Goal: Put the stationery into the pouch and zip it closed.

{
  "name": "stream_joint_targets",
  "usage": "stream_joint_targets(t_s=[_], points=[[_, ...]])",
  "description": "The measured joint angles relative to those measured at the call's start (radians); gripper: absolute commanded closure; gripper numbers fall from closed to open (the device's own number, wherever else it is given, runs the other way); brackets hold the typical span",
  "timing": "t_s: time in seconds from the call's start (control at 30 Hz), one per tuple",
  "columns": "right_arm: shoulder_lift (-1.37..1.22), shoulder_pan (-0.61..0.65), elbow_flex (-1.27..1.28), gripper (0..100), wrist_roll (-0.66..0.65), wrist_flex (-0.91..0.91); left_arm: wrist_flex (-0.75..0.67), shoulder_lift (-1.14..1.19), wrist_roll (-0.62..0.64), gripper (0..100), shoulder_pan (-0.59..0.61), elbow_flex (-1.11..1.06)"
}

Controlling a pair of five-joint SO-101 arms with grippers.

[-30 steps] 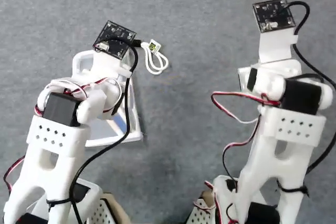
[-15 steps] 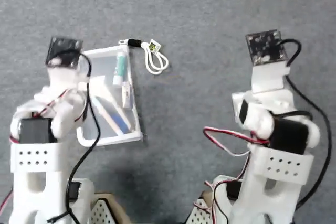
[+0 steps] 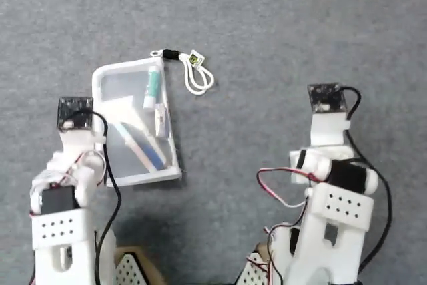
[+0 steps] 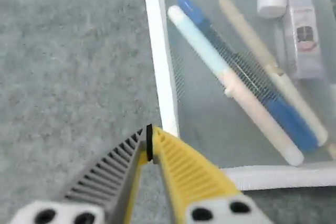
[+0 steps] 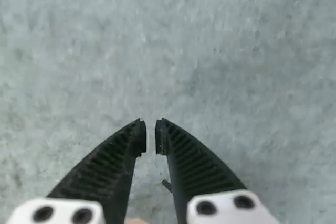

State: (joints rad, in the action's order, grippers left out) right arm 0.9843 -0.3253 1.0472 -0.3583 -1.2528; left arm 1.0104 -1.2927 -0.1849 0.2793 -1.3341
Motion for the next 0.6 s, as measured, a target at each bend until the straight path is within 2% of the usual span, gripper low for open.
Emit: stream_joint_targets(t_s=[0.23,0.4,0.6], points=[[0.152,0.000,0.290,94.9,0.000,0.264,-0.028,-0.255,0.000,97,-0.037,-0.213],[0.315,0.000,0.446,94.9,0.000,0.295,-0.028,-0.430,0.000,97,-0.083,-0.342],[0.520,0.000,0.623,94.9,0.000,0.298,0.012,-0.512,0.000,97,-0.098,-0.347]])
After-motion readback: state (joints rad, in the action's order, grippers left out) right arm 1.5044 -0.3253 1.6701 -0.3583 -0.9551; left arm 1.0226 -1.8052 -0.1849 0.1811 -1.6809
